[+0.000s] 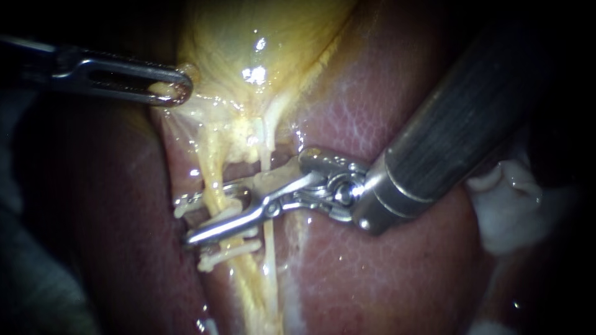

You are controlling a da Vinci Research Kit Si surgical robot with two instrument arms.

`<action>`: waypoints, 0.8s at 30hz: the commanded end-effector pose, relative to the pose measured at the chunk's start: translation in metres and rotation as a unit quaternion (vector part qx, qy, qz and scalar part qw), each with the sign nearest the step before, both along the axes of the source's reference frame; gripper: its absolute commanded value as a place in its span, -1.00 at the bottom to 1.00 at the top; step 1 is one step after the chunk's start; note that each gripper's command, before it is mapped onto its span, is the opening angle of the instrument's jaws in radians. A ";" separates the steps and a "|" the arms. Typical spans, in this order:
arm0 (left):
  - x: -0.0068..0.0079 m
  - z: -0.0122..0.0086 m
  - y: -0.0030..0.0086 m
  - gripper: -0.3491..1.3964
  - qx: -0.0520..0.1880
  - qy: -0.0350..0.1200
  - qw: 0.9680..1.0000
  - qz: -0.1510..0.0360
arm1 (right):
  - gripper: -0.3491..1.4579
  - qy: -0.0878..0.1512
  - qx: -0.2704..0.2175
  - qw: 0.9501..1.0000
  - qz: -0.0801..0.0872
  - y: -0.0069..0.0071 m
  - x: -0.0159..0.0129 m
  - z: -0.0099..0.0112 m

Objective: Clipping third clip left tube

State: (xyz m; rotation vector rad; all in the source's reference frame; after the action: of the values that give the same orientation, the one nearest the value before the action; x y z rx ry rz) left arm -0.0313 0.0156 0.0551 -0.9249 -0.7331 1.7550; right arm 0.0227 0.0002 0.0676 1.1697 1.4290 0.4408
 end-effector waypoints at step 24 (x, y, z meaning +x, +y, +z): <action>0.0000 0.0000 0.0000 -1.00 0.000 0.000 1.000 0.000 | -0.13 0.010 0.018 1.000 0.000 0.0012 -0.0015 -0.0030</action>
State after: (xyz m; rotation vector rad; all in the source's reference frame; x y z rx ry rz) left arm -0.0313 0.0157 0.0551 -0.9243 -0.7327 1.7550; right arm 0.0212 0.0014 0.0647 1.2067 1.4440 0.4584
